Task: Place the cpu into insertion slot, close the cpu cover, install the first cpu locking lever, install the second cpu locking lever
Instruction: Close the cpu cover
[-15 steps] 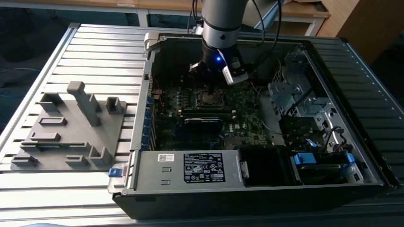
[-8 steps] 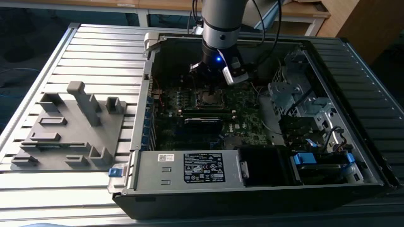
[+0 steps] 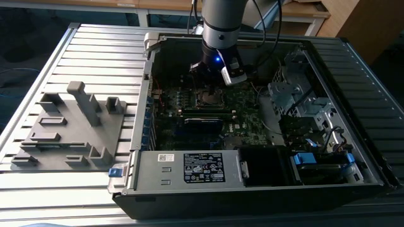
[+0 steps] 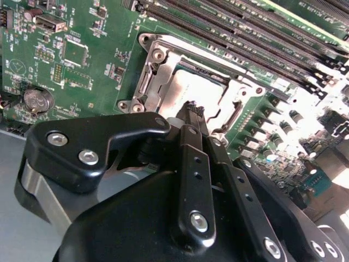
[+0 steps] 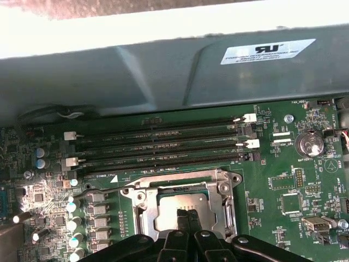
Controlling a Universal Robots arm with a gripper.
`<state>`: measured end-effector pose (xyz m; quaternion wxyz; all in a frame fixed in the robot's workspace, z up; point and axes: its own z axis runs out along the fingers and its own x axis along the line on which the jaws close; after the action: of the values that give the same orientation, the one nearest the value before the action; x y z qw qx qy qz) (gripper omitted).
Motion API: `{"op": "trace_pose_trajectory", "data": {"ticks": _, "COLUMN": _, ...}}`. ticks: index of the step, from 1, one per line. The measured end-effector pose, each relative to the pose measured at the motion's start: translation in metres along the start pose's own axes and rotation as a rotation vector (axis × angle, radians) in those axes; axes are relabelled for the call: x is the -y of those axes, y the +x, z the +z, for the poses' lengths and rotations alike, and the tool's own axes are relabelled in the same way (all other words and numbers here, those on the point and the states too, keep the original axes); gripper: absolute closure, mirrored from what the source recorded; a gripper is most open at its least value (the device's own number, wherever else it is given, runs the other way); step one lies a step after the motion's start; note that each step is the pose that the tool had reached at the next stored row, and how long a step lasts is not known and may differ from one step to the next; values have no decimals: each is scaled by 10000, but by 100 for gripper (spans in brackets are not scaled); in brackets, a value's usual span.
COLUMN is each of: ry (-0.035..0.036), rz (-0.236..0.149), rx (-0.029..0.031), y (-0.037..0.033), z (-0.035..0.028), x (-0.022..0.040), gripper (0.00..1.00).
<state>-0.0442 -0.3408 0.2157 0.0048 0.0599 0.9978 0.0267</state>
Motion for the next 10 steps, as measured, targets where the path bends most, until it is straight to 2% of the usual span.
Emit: {"op": "trace_pose_trajectory", "data": {"ticks": 10, "ry": 0, "rz": 0, "rx": 0, "y": 0, "z": -13, "x": -1, "gripper": 89}}
